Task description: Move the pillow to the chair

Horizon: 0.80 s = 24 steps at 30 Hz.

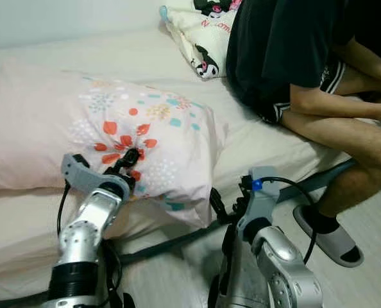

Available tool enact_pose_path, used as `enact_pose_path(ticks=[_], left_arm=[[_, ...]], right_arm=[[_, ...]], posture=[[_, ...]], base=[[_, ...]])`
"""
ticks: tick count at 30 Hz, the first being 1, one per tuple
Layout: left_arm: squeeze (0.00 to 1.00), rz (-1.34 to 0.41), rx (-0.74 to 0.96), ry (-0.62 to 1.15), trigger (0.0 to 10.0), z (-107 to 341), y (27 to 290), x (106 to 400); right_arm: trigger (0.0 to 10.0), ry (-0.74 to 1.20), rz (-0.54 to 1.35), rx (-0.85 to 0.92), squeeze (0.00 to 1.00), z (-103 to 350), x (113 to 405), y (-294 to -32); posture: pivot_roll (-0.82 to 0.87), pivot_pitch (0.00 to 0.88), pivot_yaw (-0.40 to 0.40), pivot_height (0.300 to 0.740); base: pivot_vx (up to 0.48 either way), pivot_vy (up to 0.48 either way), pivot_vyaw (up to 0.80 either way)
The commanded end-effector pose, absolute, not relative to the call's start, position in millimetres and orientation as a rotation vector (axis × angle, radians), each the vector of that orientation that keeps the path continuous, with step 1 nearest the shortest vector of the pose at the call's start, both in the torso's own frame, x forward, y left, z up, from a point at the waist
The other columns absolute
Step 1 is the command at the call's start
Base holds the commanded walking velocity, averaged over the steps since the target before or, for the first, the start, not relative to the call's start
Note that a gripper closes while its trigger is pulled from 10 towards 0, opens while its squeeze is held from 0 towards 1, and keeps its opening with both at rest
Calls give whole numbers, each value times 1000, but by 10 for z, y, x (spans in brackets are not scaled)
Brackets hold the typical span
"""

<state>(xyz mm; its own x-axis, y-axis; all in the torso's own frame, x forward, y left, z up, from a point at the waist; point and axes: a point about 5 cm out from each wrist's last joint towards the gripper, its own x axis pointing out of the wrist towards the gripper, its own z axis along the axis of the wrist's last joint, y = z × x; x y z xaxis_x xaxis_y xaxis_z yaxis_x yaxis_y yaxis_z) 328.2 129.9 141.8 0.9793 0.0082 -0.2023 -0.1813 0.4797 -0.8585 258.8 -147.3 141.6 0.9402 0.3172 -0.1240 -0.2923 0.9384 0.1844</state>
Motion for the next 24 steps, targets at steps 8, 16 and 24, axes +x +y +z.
enact_pose_path(ticks=[8, 16, 24], left_arm=[[0, 70, -1187, 206, 10000, 1391, 978, 3458], [0, 40, -1266, 163, 2863, 1423, 887, 3576], [0, 27, -1291, 126, 0, 1458, 894, 3607]], right_arm=[[10000, 170, 301, 160, 0, 1386, 2586, -1480], [10000, 167, 296, 157, 0, 1392, 2582, -1486], [10000, 165, 295, 157, 0, 1396, 2583, -1487]], posture=[[-126, 230, -13, 355], [-132, 230, -11, 355], [-131, 231, -13, 355]], base=[[0, 0, 0], [0, 0, 0], [0, 0, 0]])
